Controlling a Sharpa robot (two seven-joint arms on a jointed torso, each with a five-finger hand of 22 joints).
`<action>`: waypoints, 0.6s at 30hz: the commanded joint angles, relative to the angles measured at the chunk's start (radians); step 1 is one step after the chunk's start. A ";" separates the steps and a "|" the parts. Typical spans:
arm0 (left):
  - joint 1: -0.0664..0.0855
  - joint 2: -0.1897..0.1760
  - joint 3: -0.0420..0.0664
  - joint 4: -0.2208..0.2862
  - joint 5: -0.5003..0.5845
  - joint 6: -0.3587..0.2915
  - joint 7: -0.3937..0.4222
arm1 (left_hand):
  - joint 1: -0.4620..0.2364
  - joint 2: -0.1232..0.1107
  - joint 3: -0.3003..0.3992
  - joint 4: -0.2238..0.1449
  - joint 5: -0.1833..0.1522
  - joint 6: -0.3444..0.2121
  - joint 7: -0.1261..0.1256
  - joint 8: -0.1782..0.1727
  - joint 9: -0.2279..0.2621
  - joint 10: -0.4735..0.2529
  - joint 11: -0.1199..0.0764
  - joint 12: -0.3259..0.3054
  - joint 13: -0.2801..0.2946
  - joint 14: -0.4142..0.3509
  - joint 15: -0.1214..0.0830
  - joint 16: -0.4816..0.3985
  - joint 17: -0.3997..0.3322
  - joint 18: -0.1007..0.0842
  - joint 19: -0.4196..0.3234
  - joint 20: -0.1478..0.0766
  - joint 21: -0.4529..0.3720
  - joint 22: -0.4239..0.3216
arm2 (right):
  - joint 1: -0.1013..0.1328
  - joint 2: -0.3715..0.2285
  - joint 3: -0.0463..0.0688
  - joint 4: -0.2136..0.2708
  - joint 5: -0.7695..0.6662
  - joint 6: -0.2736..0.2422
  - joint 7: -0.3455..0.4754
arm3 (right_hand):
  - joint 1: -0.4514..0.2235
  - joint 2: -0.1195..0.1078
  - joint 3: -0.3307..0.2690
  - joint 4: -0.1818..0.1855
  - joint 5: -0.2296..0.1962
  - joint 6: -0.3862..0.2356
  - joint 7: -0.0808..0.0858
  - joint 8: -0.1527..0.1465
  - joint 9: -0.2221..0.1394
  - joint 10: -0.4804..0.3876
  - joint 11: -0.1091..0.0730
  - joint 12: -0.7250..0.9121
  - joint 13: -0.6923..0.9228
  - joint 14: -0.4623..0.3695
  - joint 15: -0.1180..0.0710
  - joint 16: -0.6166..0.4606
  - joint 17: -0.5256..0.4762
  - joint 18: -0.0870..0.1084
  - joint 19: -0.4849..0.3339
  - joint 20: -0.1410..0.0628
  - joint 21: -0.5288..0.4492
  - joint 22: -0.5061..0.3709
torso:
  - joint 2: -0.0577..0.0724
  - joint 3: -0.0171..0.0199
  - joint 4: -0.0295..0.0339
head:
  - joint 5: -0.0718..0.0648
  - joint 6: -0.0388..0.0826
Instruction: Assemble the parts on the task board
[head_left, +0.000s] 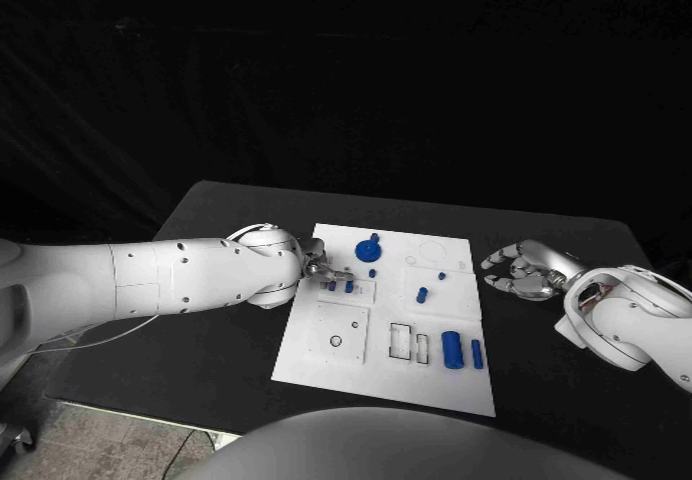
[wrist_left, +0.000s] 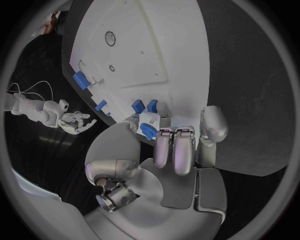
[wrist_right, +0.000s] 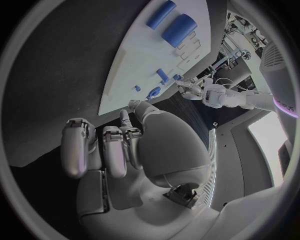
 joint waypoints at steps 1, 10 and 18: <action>-0.001 0.003 0.001 0.000 0.005 -0.040 0.026 | 0.000 0.018 -0.015 0.000 0.009 0.002 -0.003 0.015 0.013 0.103 -0.002 0.006 0.263 0.105 0.001 0.002 0.263 0.012 0.012 -0.001 0.002 0.053 | -0.001 0.000 0.000 0.000 -0.002 0.010 0.000 | 0.010 0.002 0.005 0.000 0.004 0.006 0.004 -0.003 -0.002 0.105 0.007 0.004 0.263 0.105 0.010 0.003 0.263 0.019 -0.008 -0.001 -0.003 0.188 | 0.001 -0.0007 -0.0003 | 0.000 0.000; 0.000 0.001 0.002 0.006 0.015 -0.089 0.071 | -0.025 0.065 -0.069 0.001 0.000 -0.001 -0.007 0.045 0.041 0.103 -0.007 0.006 0.263 0.105 -0.003 0.002 0.263 0.009 0.025 -0.005 0.010 0.065 | -0.001 0.000 0.000 -0.001 -0.002 0.007 0.000 | 0.010 0.003 0.007 0.000 0.005 0.006 0.004 -0.003 -0.002 0.105 0.008 0.004 0.263 0.105 0.010 0.003 0.263 0.020 -0.010 -0.001 -0.007 0.187 | 0.001 0.0003 -0.0017 | 0.000 0.000; 0.005 -0.009 0.004 0.015 0.016 -0.112 0.078 | 0.011 0.101 -0.094 -0.001 0.046 -0.005 -0.011 0.059 0.051 0.103 -0.010 0.006 0.263 0.105 -0.006 0.002 0.263 0.008 0.032 -0.008 0.013 0.073 | -0.001 0.002 0.000 -0.002 -0.001 0.002 0.004 | 0.010 0.004 0.009 -0.001 0.006 0.006 0.004 -0.003 -0.002 0.105 0.008 0.004 0.263 0.105 0.010 0.003 0.263 0.020 -0.011 -0.001 -0.009 0.187 | 0.000 0.0011 -0.0024 | 0.000 0.000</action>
